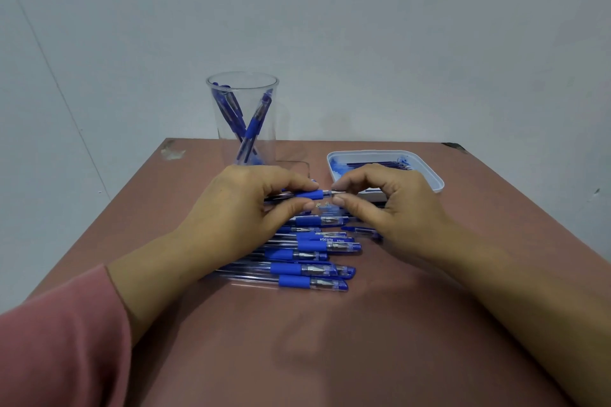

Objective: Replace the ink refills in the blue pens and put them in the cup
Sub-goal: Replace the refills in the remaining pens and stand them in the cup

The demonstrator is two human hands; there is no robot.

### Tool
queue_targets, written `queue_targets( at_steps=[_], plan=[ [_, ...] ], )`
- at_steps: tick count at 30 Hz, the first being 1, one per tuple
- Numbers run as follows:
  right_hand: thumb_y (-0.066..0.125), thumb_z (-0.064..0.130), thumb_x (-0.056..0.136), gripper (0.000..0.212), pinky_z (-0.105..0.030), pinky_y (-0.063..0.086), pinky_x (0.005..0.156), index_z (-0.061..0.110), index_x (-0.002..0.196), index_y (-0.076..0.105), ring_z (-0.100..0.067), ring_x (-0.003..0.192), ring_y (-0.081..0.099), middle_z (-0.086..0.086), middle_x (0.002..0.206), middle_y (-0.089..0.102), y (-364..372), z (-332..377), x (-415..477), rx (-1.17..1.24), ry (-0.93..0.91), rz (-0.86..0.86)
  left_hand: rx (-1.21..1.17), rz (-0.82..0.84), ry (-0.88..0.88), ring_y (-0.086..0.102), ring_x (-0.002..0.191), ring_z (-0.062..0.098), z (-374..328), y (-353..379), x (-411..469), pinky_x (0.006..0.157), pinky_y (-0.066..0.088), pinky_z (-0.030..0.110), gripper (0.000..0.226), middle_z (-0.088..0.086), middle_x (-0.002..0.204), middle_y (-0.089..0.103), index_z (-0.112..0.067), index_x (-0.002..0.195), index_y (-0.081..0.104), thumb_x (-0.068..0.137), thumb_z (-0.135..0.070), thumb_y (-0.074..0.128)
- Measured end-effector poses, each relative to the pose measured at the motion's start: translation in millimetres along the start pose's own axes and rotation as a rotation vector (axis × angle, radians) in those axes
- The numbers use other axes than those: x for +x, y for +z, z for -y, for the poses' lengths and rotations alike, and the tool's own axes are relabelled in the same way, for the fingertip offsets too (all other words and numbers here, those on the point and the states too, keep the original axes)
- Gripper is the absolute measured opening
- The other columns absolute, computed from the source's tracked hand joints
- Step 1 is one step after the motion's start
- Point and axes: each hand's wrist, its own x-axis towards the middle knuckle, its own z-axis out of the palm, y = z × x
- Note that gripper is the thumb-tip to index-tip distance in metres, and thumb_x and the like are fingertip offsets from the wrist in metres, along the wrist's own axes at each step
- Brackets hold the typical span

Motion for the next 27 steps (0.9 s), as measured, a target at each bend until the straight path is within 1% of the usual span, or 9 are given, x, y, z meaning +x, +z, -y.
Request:
queue_targets(
  at_steps=[2, 6, 8, 11, 14, 17, 20, 24, 27],
  plan=[
    [0.063, 0.033, 0.088, 0.005, -0.014, 0.047, 0.074, 0.033, 0.092, 0.067, -0.004, 0.085, 0.062, 0.015, 0.083, 0.067, 1.5, -0.9, 1.4, -0.050, -0.017, 0.015, 0.013, 0.004, 0.015, 0.061, 0.084, -0.008, -0.4, 0.4, 0.0, 0.074, 0.049, 0.009, 0.037, -0.029, 0.087, 0.061, -0.031, 0.107, 0.073, 0.081, -0.052, 0.057],
    [0.061, 0.042, 0.085, 0.024, -0.009, 0.044, 0.077, 0.035, 0.107, 0.064, 0.002, 0.090, 0.060, 0.022, 0.090, 0.063, -1.4, -2.2, 2.3, -0.087, -0.060, 0.044, 0.029, 0.001, 0.022, 0.058, 0.080, -0.013, 0.6, 0.5, 0.2, 0.073, 0.050, 0.010, 0.036, -0.031, 0.085, 0.059, -0.032, 0.108, 0.072, 0.081, -0.051, 0.058],
    [0.069, 0.035, 0.084, 0.028, -0.009, 0.044, 0.079, 0.032, 0.110, 0.061, 0.004, 0.090, 0.059, 0.023, 0.091, 0.061, -2.7, -3.0, 1.9, -0.129, -0.119, 0.026, 0.023, -0.009, 0.027, 0.058, 0.080, -0.014, 0.6, 0.4, 0.1, 0.074, 0.050, 0.010, 0.035, -0.031, 0.085, 0.058, -0.032, 0.107, 0.073, 0.081, -0.050, 0.058],
    [0.066, 0.028, 0.089, 0.014, -0.020, 0.048, 0.074, 0.019, 0.101, 0.067, -0.002, 0.084, 0.059, 0.014, 0.088, 0.063, 0.1, -7.4, 3.4, -0.223, -0.175, 0.012, 0.023, -0.004, 0.035, 0.062, 0.083, -0.006, -1.4, 0.9, 0.2, 0.073, 0.053, 0.015, 0.037, -0.030, 0.086, 0.059, -0.032, 0.106, 0.073, 0.080, -0.053, 0.057],
    [0.055, 0.038, 0.093, 0.024, -0.023, 0.047, 0.072, 0.021, 0.101, 0.070, -0.004, 0.083, 0.060, 0.012, 0.087, 0.066, 0.8, -10.5, 3.7, -0.194, -0.137, 0.045, 0.035, 0.006, 0.041, 0.063, 0.083, -0.004, -1.5, 0.9, 0.2, 0.073, 0.054, 0.018, 0.038, -0.030, 0.086, 0.060, -0.033, 0.106, 0.073, 0.080, -0.054, 0.056],
    [0.064, 0.038, 0.088, 0.030, -0.015, 0.048, 0.079, 0.024, 0.115, 0.066, 0.000, 0.089, 0.061, 0.015, 0.095, 0.066, -1.5, -9.4, 2.0, -0.173, -0.163, 0.041, 0.041, -0.007, 0.038, 0.061, 0.082, -0.007, -0.4, 0.4, 0.4, 0.072, 0.051, 0.011, 0.034, -0.030, 0.085, 0.059, -0.033, 0.106, 0.073, 0.081, -0.050, 0.059],
    [0.067, 0.025, 0.089, 0.018, -0.021, 0.049, 0.076, 0.019, 0.106, 0.067, -0.004, 0.085, 0.061, 0.012, 0.092, 0.065, -1.2, -12.5, 3.2, -0.226, -0.215, 0.022, 0.048, -0.001, 0.044, 0.060, 0.083, -0.006, -0.8, 0.5, 0.6, 0.071, 0.048, 0.008, 0.035, -0.031, 0.084, 0.058, -0.032, 0.107, 0.073, 0.081, -0.050, 0.059],
    [0.056, 0.034, 0.093, 0.018, -0.017, 0.046, 0.071, 0.023, 0.103, 0.067, -0.002, 0.082, 0.059, 0.014, 0.086, 0.064, 0.1, -14.0, 3.7, -0.209, -0.186, 0.050, 0.046, 0.002, 0.053, 0.061, 0.082, -0.006, -0.5, 1.0, 0.2, 0.070, 0.050, 0.011, 0.035, -0.031, 0.083, 0.057, -0.033, 0.106, 0.073, 0.081, -0.052, 0.058],
    [0.065, 0.034, 0.088, 0.022, -0.017, 0.049, 0.076, 0.029, 0.109, 0.061, -0.003, 0.085, 0.061, 0.015, 0.090, 0.063, -1.7, -10.8, 2.1, -0.188, -0.194, 0.024, 0.026, -0.010, 0.050, 0.059, 0.080, -0.013, 0.7, 0.9, -0.1, 0.073, 0.048, 0.007, 0.033, -0.033, 0.083, 0.057, -0.032, 0.106, 0.073, 0.081, -0.049, 0.059]
  ],
)
